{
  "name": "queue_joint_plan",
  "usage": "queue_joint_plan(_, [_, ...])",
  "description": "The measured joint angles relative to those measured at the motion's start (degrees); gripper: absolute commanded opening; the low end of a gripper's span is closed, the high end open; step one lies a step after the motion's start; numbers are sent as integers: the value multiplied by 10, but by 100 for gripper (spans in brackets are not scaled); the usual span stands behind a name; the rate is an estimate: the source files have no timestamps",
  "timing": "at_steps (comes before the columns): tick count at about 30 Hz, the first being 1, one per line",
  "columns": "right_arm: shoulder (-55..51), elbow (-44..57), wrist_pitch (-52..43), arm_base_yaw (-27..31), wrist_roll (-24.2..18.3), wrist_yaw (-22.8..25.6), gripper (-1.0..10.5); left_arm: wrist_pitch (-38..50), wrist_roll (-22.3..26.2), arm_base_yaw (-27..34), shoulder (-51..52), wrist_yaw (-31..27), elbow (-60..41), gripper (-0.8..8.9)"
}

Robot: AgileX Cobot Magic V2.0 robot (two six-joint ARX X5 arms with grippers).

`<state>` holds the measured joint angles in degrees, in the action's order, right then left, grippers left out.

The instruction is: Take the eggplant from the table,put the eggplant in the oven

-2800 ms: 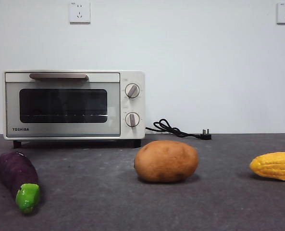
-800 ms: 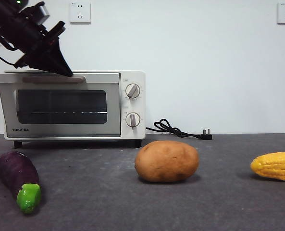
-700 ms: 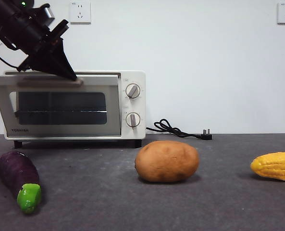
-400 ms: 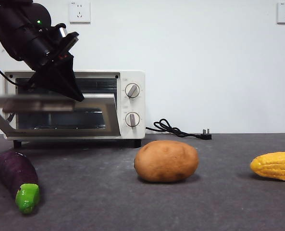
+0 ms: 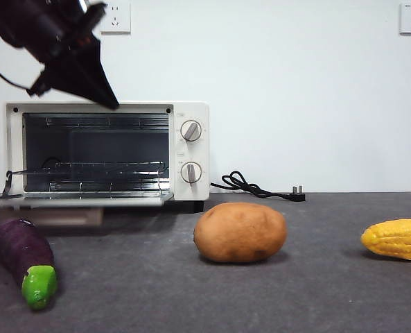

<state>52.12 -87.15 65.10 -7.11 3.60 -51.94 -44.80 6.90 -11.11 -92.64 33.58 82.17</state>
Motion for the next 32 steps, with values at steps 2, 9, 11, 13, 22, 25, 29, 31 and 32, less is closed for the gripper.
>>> queue_joint_plan(2, [1, 0, 0, 0, 0, 0, 599, -1, 0, 1, 28, -2, 0, -6])
queue_joint_plan(9, [20, 0, 17, -31, -2, 9, 599, 0, -10, 14, 169, -17, 0, -5])
queue_joint_plan(11, [29, 0, 22, -47, -2, 10, 598, -1, -11, 16, 220, -50, 0, -6])
queue_joint_plan(13, [38, 0, 23, -63, -2, 10, 598, -3, -13, 17, 269, -83, 0, -6])
queue_joint_plan(22, [67, 0, 24, -155, -6, 24, 597, -49, -20, 17, 471, -155, 0, -6])
queue_joint_plan(25, [87, 0, 24, -192, -6, 45, 597, -78, -21, 17, 522, -159, 0, -6])
queue_joint_plan(29, [112, 0, 1, -249, -6, 70, 596, -122, -30, 17, 557, -175, 0, -6])
queue_joint_plan(31, [122, 0, -19, -275, -6, 83, 596, -136, -34, 17, 563, -183, 0, -5])
queue_joint_plan(32, [130, 0, -34, -293, -6, 94, 596, -146, -36, 17, 566, -184, 0, -6])
